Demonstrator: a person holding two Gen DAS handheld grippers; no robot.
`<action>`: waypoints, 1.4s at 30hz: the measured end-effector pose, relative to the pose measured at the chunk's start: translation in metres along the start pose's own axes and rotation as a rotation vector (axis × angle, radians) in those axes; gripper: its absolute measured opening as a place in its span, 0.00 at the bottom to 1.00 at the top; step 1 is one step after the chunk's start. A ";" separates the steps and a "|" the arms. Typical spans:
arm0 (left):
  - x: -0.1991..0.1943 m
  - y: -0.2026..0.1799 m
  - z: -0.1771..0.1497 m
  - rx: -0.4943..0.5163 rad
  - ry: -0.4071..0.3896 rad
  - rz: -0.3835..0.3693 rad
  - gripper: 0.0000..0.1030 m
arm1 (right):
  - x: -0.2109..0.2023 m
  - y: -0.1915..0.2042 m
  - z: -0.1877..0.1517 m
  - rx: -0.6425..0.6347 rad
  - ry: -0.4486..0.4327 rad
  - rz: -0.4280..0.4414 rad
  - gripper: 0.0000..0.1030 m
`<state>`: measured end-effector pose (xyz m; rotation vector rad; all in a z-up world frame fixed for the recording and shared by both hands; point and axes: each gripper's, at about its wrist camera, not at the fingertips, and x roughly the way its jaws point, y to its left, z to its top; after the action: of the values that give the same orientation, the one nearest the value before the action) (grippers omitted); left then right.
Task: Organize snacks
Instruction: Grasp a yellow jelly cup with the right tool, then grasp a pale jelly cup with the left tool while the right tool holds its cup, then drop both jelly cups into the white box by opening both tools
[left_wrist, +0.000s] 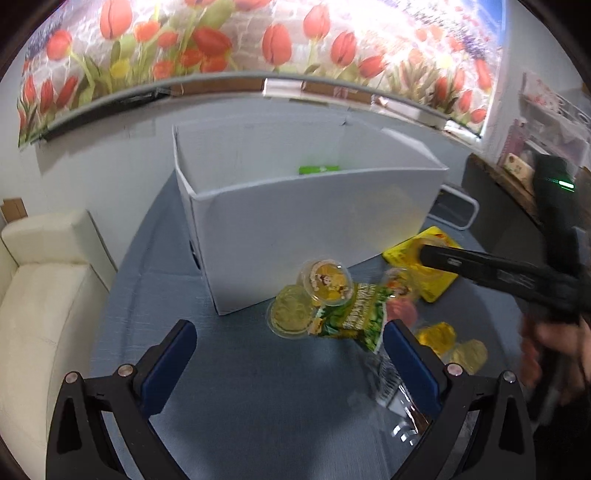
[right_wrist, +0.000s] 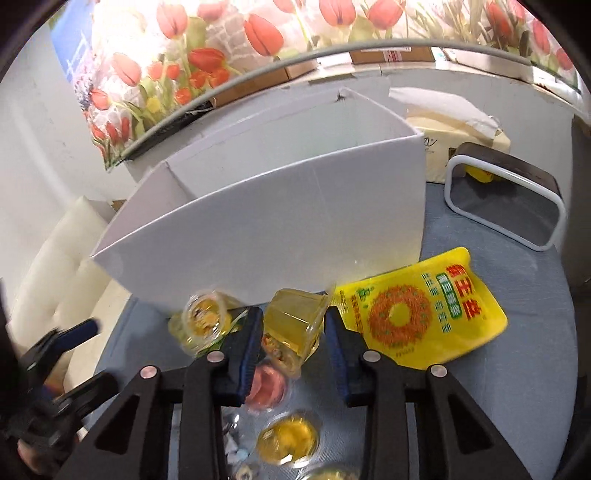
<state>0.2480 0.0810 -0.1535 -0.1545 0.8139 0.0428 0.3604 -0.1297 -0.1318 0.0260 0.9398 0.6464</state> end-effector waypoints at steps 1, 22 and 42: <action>0.005 0.000 0.000 -0.002 0.007 0.007 1.00 | -0.005 0.000 -0.004 0.002 -0.012 0.000 0.36; 0.073 0.001 0.005 0.001 0.103 0.032 0.41 | -0.081 0.037 -0.047 -0.001 -0.132 0.102 0.36; -0.063 -0.003 0.021 0.004 -0.115 -0.140 0.40 | -0.078 0.060 -0.027 -0.062 -0.154 0.119 0.36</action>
<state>0.2207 0.0828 -0.0930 -0.2034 0.6868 -0.0810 0.2770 -0.1285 -0.0728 0.0761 0.7732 0.7726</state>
